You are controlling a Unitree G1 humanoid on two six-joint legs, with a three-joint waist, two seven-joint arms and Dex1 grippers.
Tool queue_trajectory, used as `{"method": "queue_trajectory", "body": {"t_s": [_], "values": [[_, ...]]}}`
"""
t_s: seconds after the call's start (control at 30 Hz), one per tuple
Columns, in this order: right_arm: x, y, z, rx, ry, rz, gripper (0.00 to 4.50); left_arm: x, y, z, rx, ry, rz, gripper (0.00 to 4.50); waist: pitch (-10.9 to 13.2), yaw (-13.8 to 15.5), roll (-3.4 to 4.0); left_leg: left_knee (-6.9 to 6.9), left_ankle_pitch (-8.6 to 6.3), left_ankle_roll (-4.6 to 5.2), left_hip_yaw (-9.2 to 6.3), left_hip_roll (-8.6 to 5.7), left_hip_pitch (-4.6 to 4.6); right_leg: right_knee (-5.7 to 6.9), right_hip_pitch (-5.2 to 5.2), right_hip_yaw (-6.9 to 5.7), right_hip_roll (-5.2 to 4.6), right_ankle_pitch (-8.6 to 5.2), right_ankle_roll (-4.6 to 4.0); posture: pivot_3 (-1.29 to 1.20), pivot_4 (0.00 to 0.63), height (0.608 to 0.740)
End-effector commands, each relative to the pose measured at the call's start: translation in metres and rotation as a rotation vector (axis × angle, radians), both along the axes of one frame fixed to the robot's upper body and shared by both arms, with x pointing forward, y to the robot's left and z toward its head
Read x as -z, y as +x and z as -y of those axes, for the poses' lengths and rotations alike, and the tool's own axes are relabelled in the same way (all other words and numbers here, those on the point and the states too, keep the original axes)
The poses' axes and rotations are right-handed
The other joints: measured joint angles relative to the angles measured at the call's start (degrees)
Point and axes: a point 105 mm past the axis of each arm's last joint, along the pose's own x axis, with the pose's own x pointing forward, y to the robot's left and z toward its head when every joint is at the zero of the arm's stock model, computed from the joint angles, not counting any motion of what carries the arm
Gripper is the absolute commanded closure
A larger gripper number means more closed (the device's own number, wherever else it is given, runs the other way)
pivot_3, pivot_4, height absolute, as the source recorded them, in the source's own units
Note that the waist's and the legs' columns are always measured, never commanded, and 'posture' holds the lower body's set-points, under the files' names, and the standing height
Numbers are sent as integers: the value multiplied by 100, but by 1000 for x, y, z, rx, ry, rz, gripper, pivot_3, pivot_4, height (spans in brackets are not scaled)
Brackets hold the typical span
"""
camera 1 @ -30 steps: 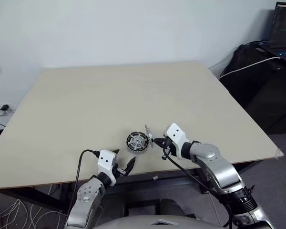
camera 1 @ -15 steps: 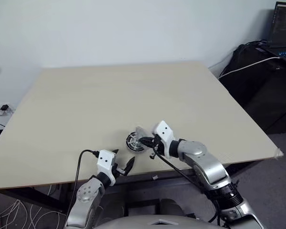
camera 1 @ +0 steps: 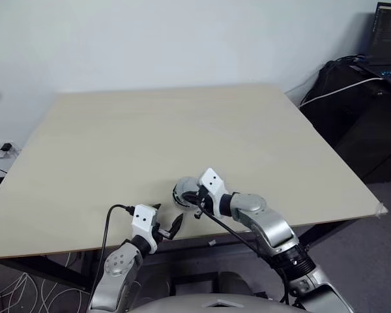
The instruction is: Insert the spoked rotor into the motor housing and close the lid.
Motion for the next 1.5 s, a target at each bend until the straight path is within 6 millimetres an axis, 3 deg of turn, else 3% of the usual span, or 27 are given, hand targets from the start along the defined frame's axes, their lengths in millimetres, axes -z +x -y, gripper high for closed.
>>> {"method": "queue_trajectory", "body": {"t_s": [0.03, 0.47, 0.6, 0.7, 0.8, 1.1, 1.5], "values": [[-2, 13, 3, 43, -14, 39, 4488, -17, 8, 0, -5, -14, 66, 0, -1, 6, 1, 0, 0, 0, 0, -1, 0, 0, 0, 0, 0, 0, 0, 0, 0, 740], [15, 13, -2, 49, -48, 7, 4488, -17, 9, -1, -13, -18, 71, 0, -12, -8, 17, -1, 3, 5, 0, -1, 2, 1, 0, 1, 1, 1, -1, 0, 0, 740], [0, 17, -2, 70, 27, 46, 4488, -18, 8, -1, -12, -18, 73, 0, -16, -7, 22, -1, 6, 9, 0, -1, 3, 1, 1, 1, 1, 1, 0, 0, 0, 740], [-23, 21, 1, 57, 95, 117, 3932, -18, 8, 0, -11, -21, 73, 0, -16, -4, 22, -1, 6, 9, 0, -2, 3, 1, 1, 1, 1, 1, 0, 0, 0, 740], [-36, 26, 7, 53, 113, 164, 3011, -17, 8, 0, -6, -24, 72, 0, -16, -6, 22, -1, 6, 10, 0, -2, 2, 1, 0, 1, 1, 1, 0, 0, 0, 740], [-34, 33, 18, -20, 92, 182, 96, -19, 9, 1, -3, -20, 90, 0, -16, -7, 22, -1, 9, 15, 0, -2, 3, 1, 0, 1, 1, 1, -1, 0, 0, 740], [-10, 34, 14, -134, 31, 111, 40, -19, 8, 1, 7, -12, 86, 0, -16, -5, 22, -1, 13, 22, 1, -2, 3, 1, 0, 2, 1, 5, -7, 0, 0, 740]]}}
